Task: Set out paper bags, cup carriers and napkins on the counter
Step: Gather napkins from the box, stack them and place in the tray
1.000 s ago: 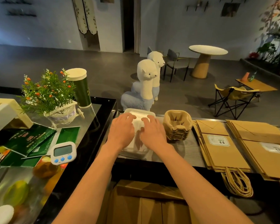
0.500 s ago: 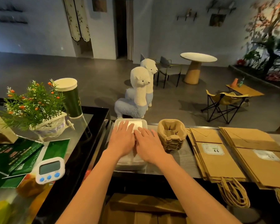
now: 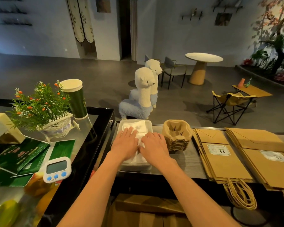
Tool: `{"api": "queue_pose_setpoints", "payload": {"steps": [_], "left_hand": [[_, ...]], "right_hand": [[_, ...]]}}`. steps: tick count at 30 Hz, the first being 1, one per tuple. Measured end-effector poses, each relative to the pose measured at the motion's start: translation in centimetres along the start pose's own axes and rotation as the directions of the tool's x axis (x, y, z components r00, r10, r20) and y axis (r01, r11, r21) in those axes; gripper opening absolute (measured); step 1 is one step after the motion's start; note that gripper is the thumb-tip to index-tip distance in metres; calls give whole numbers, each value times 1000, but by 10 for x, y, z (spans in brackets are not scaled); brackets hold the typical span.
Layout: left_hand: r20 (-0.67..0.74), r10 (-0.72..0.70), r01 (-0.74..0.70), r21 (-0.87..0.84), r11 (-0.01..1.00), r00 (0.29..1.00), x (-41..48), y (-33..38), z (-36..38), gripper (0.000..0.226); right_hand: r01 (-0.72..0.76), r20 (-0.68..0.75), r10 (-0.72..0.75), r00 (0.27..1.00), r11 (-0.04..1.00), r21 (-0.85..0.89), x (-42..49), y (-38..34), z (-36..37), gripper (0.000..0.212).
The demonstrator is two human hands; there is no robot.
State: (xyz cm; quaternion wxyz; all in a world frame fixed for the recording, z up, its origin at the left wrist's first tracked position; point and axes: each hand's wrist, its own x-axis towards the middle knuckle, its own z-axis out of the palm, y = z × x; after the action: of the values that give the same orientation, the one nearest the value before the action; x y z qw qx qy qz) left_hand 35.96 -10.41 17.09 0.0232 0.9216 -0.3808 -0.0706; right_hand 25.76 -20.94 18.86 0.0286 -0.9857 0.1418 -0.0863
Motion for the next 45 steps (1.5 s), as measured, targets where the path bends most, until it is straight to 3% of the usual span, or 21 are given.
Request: {"api": "queue_pose_setpoints", "payload": {"steps": [2,4,6,8,10,12,14,17,19,21,25,28,32,37,41,45], "left_hand": [[37,-9,10,-34,999,999,4,0,-6,56],[-11,-20,20,-28,999,1000,5,3,-11,54],[-134,-10,14,30,999,991,1,10,-16,53],[-324,23,-20,14,1000,946,-7,24,-20,51],[-496,-44,-92,-246,965,867,-13,44,-27,41],[-479,-196,-163,-610,775,856,-16,70,-35,36],[-401,-251,-206,-802,561,881,-11,94,-38,37],[-328,-205,-199,-856,477,922,5,123,-35,51],[-259,-175,-126,-830,544,950,18,138,-28,61],[-198,-148,-70,-794,604,969,27,149,-20,62],[-194,-179,-51,-804,593,965,33,157,-15,49],[-167,-226,-18,-840,542,960,39,154,-12,64],[-111,-255,0,-916,401,961,43,153,-6,54],[-144,-320,-37,-948,317,936,39,153,3,49],[-213,-355,-90,-940,330,910,38,160,11,47],[-178,-293,-34,-900,435,939,38,159,6,47]], "right_hand": [[-8,11,8,1000,1000,20,0,-1,-1,31],[-19,70,14,997,997,76,-1,-2,-4,30],[-30,42,24,999,989,147,-3,2,-10,29],[-28,-84,50,995,968,249,-8,11,-18,28],[-1,-280,111,953,930,367,-15,24,-27,24],[32,-478,188,858,910,414,-20,41,-36,19],[6,-579,278,766,898,440,-20,63,-42,20],[-176,-463,456,760,830,529,-16,101,-42,33],[-290,-238,494,837,767,572,-14,119,-35,34],[-318,-30,439,898,695,645,-15,127,-28,41],[-339,60,420,906,631,698,-14,136,-30,44],[-398,162,444,881,513,761,-9,139,-29,48],[-384,88,487,869,552,740,-7,133,-23,45],[-341,37,464,885,591,731,-14,136,-14,47],[-299,-13,417,909,672,677,-16,135,-13,50],[-255,0,339,941,708,658,-21,136,-12,49]]}}
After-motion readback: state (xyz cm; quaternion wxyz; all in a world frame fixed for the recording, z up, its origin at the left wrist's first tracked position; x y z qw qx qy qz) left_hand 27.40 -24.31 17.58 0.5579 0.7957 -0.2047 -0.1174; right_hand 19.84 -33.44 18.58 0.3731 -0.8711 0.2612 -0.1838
